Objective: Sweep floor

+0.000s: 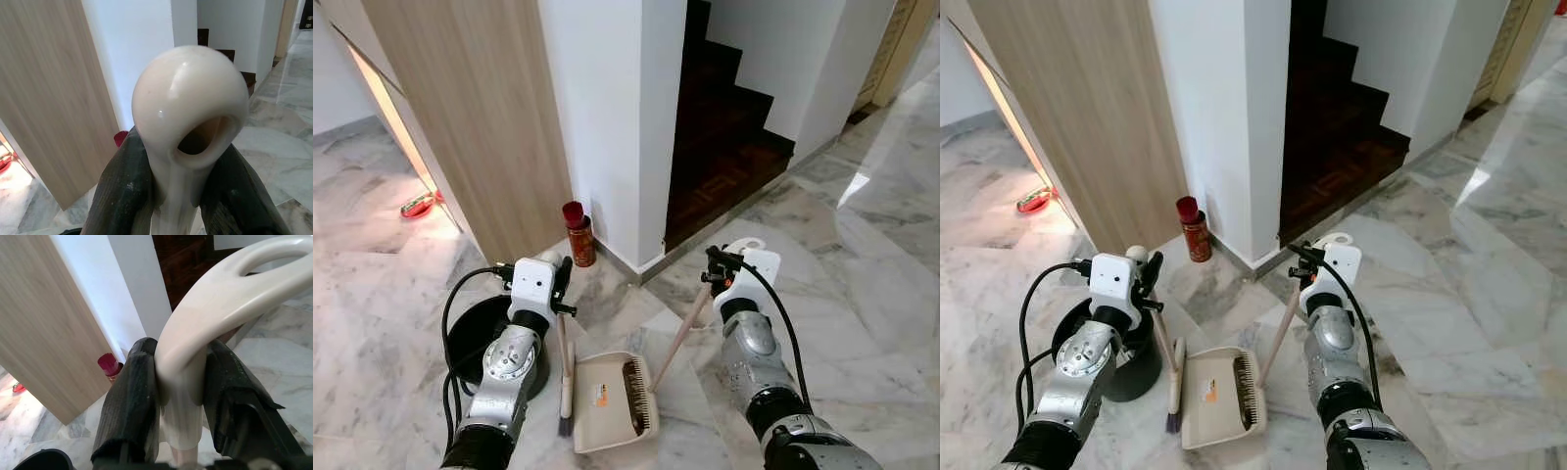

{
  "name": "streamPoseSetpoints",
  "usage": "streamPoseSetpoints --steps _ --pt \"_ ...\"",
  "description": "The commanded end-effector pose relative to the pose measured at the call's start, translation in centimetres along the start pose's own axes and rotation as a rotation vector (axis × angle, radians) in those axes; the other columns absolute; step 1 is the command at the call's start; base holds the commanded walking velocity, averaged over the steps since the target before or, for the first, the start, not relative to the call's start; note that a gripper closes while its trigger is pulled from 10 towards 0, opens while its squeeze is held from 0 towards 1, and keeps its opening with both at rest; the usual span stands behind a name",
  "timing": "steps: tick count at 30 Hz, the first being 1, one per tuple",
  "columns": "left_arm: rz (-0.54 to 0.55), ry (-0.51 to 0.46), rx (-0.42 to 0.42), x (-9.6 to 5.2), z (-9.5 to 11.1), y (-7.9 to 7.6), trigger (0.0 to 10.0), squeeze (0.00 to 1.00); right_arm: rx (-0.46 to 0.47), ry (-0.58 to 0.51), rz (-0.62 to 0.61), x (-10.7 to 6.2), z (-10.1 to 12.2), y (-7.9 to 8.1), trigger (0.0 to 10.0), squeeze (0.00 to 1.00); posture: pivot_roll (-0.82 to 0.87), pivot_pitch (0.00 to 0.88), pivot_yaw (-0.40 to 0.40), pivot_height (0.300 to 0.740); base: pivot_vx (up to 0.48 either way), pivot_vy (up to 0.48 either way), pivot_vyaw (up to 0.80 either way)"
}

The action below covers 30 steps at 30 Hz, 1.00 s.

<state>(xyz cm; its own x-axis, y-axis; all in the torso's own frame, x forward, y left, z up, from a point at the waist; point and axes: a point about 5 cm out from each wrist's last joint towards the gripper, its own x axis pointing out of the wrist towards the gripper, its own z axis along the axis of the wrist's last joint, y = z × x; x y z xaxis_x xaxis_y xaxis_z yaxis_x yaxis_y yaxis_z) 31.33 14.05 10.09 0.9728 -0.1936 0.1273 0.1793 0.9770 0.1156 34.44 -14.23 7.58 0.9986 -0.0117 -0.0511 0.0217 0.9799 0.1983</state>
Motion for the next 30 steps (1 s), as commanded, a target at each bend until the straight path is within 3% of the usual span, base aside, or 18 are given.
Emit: streamPoseSetpoints --steps 1,14,30 --pt "-0.007 -0.052 0.005 0.17 0.81 -0.07 10.0 0.0 0.022 -0.045 0.026 0.6 1.17 0.82 10.0 0.0 -0.03 0.0 0.041 0.74 0.0 0.0 0.0" --pt "-0.005 -0.057 0.001 0.22 0.94 0.02 10.0 0.0 0.023 -0.045 0.024 0.67 1.26 0.82 10.0 0.0 -0.03 0.0 0.039 0.74 0.0 0.0 0.0" --pt "0.004 -0.058 -0.006 0.14 0.97 0.11 10.0 0.0 0.022 -0.04 0.013 0.57 1.12 0.51 10.0 0.0 -0.03 0.0 0.041 0.74 -0.308 0.0 0.0"
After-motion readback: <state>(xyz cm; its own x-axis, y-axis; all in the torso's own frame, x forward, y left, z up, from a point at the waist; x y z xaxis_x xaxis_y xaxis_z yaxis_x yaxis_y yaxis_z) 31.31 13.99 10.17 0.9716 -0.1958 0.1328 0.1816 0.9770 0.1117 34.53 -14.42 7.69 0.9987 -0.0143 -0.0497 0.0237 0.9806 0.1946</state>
